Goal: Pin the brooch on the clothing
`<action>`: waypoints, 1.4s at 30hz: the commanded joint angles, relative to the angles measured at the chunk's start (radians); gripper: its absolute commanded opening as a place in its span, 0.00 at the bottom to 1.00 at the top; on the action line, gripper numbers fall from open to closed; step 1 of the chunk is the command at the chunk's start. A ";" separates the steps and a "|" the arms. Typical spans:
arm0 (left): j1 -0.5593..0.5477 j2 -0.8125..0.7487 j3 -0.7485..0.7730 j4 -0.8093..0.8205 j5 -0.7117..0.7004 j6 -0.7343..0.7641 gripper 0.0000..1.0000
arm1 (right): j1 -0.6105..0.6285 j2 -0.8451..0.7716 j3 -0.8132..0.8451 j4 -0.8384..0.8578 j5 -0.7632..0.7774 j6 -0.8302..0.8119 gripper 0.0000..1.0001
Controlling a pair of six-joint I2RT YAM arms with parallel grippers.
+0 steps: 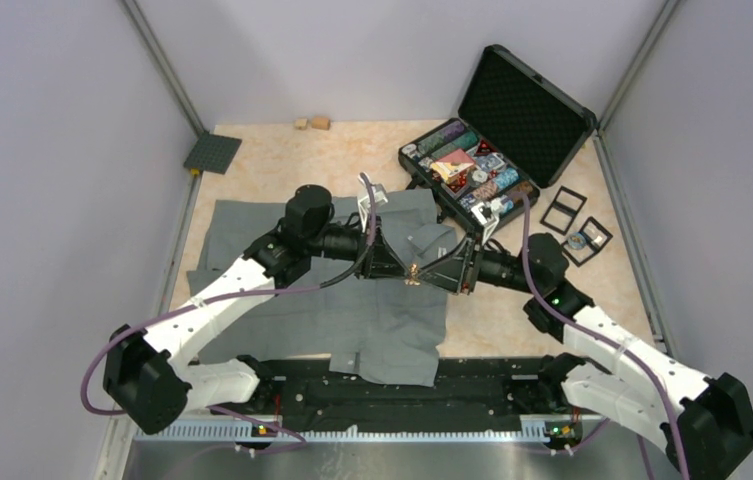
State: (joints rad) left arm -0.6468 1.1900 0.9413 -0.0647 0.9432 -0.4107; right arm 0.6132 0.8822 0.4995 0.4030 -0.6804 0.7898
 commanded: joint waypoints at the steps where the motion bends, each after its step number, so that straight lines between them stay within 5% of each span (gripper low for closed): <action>1: -0.023 0.014 0.062 -0.061 -0.024 0.059 0.00 | 0.005 -0.072 0.038 -0.092 0.100 -0.072 0.39; 4: -0.022 0.026 0.067 -0.080 -0.061 0.060 0.00 | 0.005 -0.112 0.033 -0.129 0.115 -0.087 0.53; 10: -0.020 0.045 0.068 -0.084 -0.129 0.038 0.00 | 0.005 -0.144 0.041 -0.191 0.137 -0.115 0.63; 21: -0.022 0.050 0.036 0.031 0.036 -0.023 0.00 | 0.005 -0.139 -0.010 -0.118 0.078 -0.101 0.77; 31: -0.023 0.044 0.028 0.057 0.068 -0.033 0.00 | 0.005 -0.113 -0.010 -0.067 0.032 -0.076 0.47; 42: -0.026 0.045 0.024 0.057 0.085 -0.034 0.00 | 0.005 -0.098 -0.012 -0.065 0.050 -0.068 0.28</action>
State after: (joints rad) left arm -0.6666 1.2507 0.9684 -0.0559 0.9901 -0.4438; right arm 0.6132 0.7750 0.4843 0.2939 -0.6365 0.7197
